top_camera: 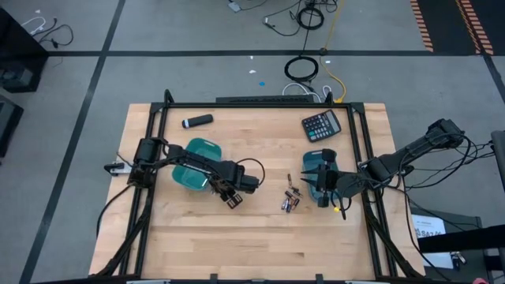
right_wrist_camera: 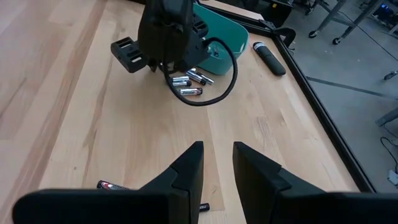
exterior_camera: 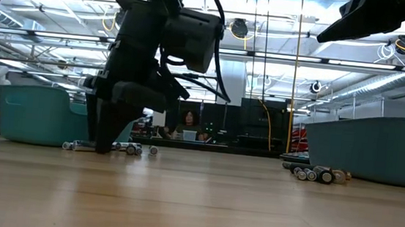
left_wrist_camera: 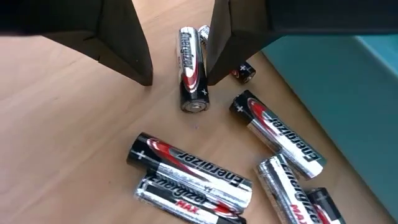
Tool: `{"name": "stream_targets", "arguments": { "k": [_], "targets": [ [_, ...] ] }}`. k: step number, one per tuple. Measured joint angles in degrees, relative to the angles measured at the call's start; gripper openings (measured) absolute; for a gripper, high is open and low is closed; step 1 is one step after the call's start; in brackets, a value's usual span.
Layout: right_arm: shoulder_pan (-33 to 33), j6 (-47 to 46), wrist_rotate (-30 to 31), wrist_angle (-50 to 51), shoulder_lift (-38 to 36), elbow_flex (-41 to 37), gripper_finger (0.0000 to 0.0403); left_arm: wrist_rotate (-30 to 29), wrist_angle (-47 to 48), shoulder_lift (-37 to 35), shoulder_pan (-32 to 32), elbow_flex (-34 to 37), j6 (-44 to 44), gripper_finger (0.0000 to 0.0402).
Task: Sort batteries
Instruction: Put the silver battery into the green bin
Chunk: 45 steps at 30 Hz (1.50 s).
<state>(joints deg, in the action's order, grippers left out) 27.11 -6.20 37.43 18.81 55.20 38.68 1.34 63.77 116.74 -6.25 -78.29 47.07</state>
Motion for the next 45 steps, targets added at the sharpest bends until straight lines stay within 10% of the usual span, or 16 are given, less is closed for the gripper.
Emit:
{"name": "stream_targets", "arguments": {
  "k": [12, 35, 45],
  "targets": [
    [0.0, 0.31, 0.0, 0.33, 0.0, 0.0, 0.0077, -0.36, -3.89, -0.55, -0.68, 1.03, -5.66, 0.0045],
    [0.0, 0.68, 0.2, 0.02, 0.0, 0.0, 0.0077, -13.84, 26.49, -4.82, 1.7, -9.09, -7.11, 0.0044],
    [-0.01, 0.24, 0.15, 0.73, -0.02, 0.0, 0.0077, -16.37, 26.18, -11.53, 6.81, -2.64, -5.84, 0.0206]
  ]
}}
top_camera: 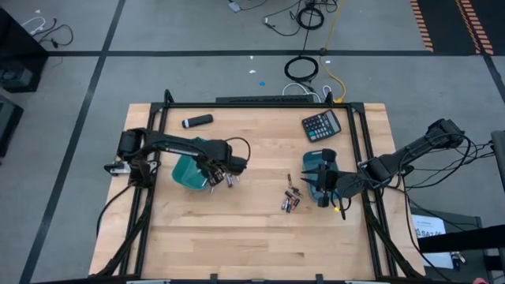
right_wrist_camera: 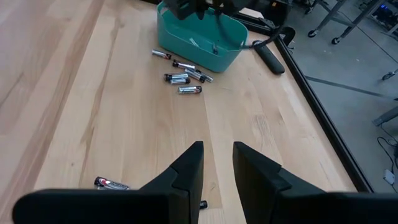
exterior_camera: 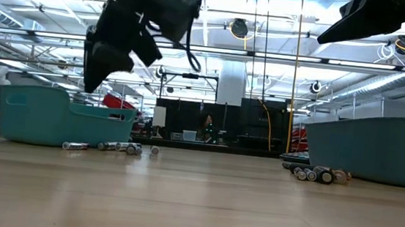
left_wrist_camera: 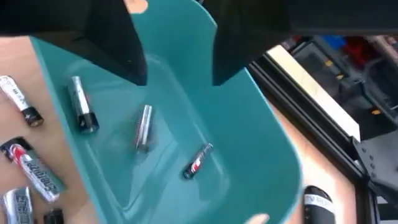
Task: Sort batteries
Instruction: Put the silver battery into the green bin
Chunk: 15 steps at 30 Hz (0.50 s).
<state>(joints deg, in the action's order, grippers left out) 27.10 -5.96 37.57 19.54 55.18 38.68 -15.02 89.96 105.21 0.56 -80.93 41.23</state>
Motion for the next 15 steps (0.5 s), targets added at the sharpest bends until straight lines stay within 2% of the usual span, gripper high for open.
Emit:
{"name": "stream_targets", "arguments": {
  "k": [3, 5, 9, 15],
  "targets": [
    [-0.01, -0.15, -0.01, 0.06, 0.0, 0.02, 0.0077, 0.77, -0.53, -1.84, 0.63, -0.13, 0.77, 0.0243],
    [-0.01, -0.35, -0.03, 0.24, 0.0, 0.0, 0.0077, 3.5, -1.45, -2.13, 0.72, -0.51, 2.8, 0.0256],
    [0.0, -0.42, -0.05, 0.5, 0.0, 0.0, 0.0077, 10.68, -5.73, -2.24, -0.68, -1.9, 5.58, 0.0258],
    [-0.01, -0.13, -0.06, 0.51, 0.0, 0.0, 0.0077, 13.62, -17.15, -2.1, -5.88, -3.2, 11.75, 0.0253]
  ]
}}
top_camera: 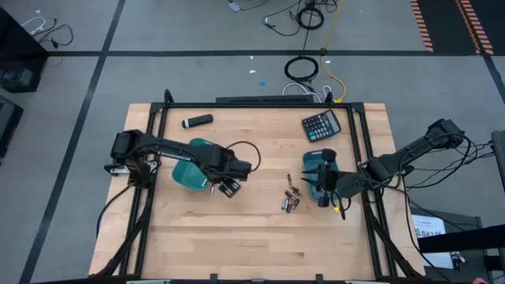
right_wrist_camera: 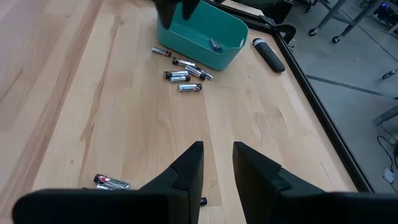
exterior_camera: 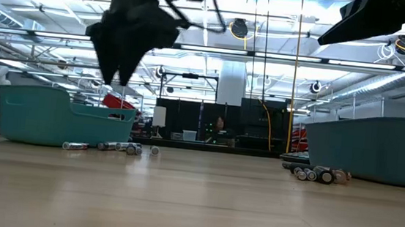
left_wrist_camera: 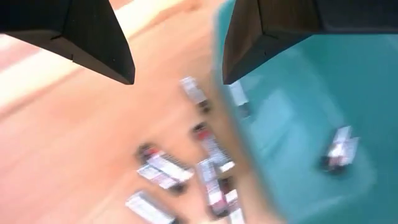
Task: Sort batteries
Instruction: Put the silver battery into the green bin
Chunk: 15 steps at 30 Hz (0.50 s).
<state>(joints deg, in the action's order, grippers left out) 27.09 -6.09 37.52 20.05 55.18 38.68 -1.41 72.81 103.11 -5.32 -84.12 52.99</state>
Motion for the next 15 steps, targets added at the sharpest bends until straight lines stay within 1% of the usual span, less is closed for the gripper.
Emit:
{"name": "stream_targets", "arguments": {
  "k": [3, 6, 10, 15],
  "targets": [
    [0.0, 0.04, 0.0, -0.06, 0.0, 0.01, 0.0077, 1.01, -4.03, 0.0, -2.6, -0.32, 3.4, 0.0253],
    [0.0, -0.19, -0.02, -0.07, 0.0, 0.01, 0.0077, 2.45, -3.99, 1.38, -5.25, -0.35, 6.55, 0.0253],
    [0.0, -0.27, -0.1, -0.33, 0.0, 0.01, 0.0077, 4.37, -2.72, 5.0, -8.17, 0.18, 7.24, 0.0253],
    [0.0, 0.11, -0.14, -1.36, 0.0, 0.0, 0.0077, 5.4, -4.76, 7.82, -10.02, 0.2, 7.61, 0.0253]
  ]
}}
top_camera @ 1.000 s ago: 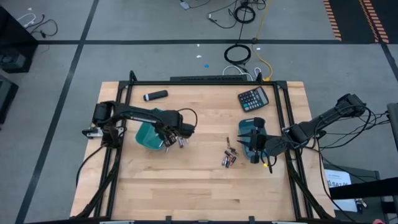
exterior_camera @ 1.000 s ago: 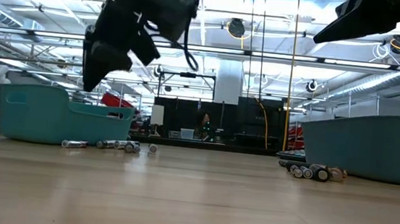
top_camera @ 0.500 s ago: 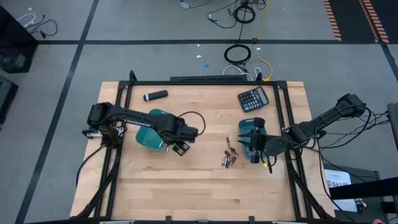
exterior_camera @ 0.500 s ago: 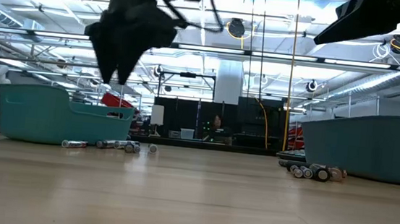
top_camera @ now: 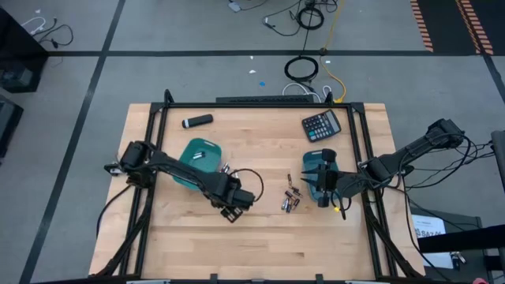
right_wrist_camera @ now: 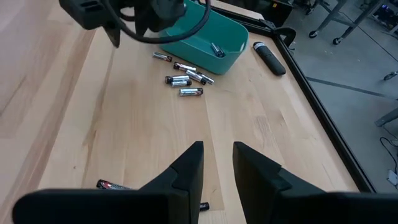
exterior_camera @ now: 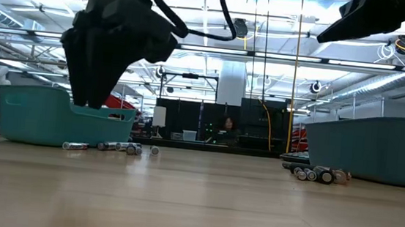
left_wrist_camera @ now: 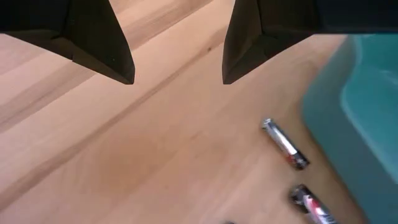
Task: Sort batteries
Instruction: Put the silver battery into the green bin
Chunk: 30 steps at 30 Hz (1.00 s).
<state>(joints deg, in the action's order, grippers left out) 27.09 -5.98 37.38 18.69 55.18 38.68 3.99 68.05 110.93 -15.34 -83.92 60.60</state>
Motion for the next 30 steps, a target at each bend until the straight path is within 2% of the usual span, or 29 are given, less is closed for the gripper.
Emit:
{"name": "stream_targets", "arguments": {
  "k": [7, 14, 19, 26, 30],
  "targets": [
    [0.0, 0.07, -0.02, -0.25, 0.0, 0.02, 0.0077, -2.7, 6.47, 1.31, -0.16, 0.66, -2.87, 0.0253],
    [0.0, -0.29, -0.03, 0.1, 0.0, 0.01, 0.0077, -2.59, 6.4, 1.31, 0.37, 5.32, -5.61, 0.0253],
    [0.0, -0.26, -0.01, 0.08, 0.01, 0.02, 0.0077, -5.72, 6.56, 1.18, 1.12, 7.71, -6.31, 0.0253],
    [0.0, -0.24, -0.01, 0.08, 0.0, 0.02, 0.0077, -6.05, 7.6, 1.05, 3.88, 8.96, -11.72, 0.0253],
    [0.0, -0.33, -0.01, 0.53, 0.0, 0.02, 0.0077, -5.73, 6.34, 0.58, 5.47, 8.75, -11.7, 0.0253]
  ]
}}
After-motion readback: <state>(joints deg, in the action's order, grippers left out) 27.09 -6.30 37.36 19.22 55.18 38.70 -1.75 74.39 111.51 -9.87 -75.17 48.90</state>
